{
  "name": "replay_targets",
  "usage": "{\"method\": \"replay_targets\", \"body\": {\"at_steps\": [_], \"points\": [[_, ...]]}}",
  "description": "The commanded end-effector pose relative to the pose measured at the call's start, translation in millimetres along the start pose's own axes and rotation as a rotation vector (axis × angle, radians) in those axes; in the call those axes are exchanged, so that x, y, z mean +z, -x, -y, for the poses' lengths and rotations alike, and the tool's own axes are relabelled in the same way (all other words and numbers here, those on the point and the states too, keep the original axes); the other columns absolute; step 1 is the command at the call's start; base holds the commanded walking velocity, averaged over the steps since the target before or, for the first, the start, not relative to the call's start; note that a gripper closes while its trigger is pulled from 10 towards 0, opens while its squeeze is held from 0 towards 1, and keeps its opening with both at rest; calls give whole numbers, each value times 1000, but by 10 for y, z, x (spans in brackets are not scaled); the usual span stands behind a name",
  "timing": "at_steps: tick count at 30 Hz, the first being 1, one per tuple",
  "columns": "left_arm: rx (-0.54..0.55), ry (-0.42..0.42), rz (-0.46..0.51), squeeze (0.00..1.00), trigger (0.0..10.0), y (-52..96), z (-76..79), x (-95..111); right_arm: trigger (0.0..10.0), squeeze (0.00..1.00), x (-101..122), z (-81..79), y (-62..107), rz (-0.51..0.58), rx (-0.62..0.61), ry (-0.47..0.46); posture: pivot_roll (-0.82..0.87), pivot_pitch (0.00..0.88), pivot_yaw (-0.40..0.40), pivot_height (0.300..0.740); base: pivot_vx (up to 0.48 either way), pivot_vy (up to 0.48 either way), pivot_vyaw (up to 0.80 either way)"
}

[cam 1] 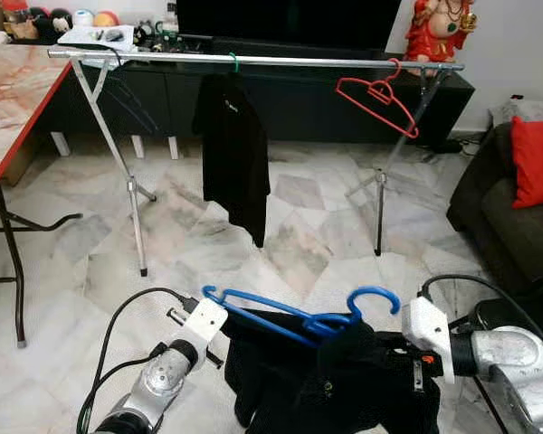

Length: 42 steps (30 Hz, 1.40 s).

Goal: Hang hanger

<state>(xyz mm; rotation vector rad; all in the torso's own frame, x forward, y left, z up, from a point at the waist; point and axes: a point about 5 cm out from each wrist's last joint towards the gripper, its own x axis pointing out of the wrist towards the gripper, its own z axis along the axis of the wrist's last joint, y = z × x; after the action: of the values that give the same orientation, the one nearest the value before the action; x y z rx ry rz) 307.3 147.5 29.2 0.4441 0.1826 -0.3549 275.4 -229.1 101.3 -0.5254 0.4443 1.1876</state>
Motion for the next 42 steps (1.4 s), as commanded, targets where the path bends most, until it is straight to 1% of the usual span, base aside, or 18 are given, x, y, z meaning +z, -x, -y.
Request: {"method": "replay_targets", "body": {"at_steps": [1,5,12,13,14,15,17,24,25,26,27,31,35,38,39,40,41,42], "points": [[23,2,-60,0,0,54,-44,-118,0,0,-77,37,96,-75,-31,33,-78,135,-101,740,0,0,0],[20,0,-63,0,0,54,-44,-121,0,0,-92,151,107,-96,-134,37,-79,137,-102,740,0,0,0],[18,3,-68,0,0,45,-40,-115,0,0,-93,126,43,-83,-89,66,-77,138,-105,740,0,0,0],[20,2,-71,0,0,45,-47,-118,0,0,-127,107,36,-122,-70,97,-77,138,-105,740,0,0,0],[20,2,-71,0,0,45,-47,-118,0,0,-127,107,36,-122,-70,97,-77,138,-105,740,0,0,0],[21,2,-72,0,0,45,-50,-118,0,0,-180,101,37,-180,-64,127,-80,134,-104,740,0,0,0],[20,2,-73,0,0,44,-46,-119,0,0,-246,95,44,-244,-58,155,-78,130,-104,740,0,0,0],[27,0,-74,0,0,33,-76,-104,0,0,-289,129,16,-285,-97,177,-76,117,-101,740,0,0,0],[26,-1,-73,0,0,32,-77,-102,0,0,-300,146,9,-298,-114,186,-75,115,-100,740,0,0,0],[22,-1,-72,0,0,30,-77,-98,0,0,-308,193,-8,-309,-166,194,-73,109,-97,740,0,0,0],[22,-1,-72,0,0,30,-77,-98,0,0,-308,193,-8,-309,-166,194,-73,109,-97,740,0,0,0],[-5,-16,-76,0,0,32,-63,-104,0,0,-253,258,-59,-243,-249,145,-71,101,-94,740,0,0,0],[-30,-17,-79,0,0,37,-43,-111,0,0,-280,258,-92,-266,-264,154,-70,93,-91,740,0,0,0],[-87,-46,-71,0,0,37,11,-101,0,0,-261,247,-160,-218,-278,122,-67,92,-90,740,0,0,0],[-87,-46,-71,0,0,37,11,-101,0,0,-261,247,-160,-218,-278,122,-67,92,-90,740,0,0,0],[-148,-80,-69,0,0,41,72,-101,0,0,-255,233,-201,-206,-278,113,-69,96,-90,740,0,0,0],[-182,-82,-60,0,0,40,102,-85,0,0,-269,206,-231,-220,-261,123,-70,97,-91,740,0,0,0],[-182,-82,-60,0,0,40,102,-85,0,0,-269,206,-231,-220,-261,123,-70,97,-91,740,0,0,0]]}}
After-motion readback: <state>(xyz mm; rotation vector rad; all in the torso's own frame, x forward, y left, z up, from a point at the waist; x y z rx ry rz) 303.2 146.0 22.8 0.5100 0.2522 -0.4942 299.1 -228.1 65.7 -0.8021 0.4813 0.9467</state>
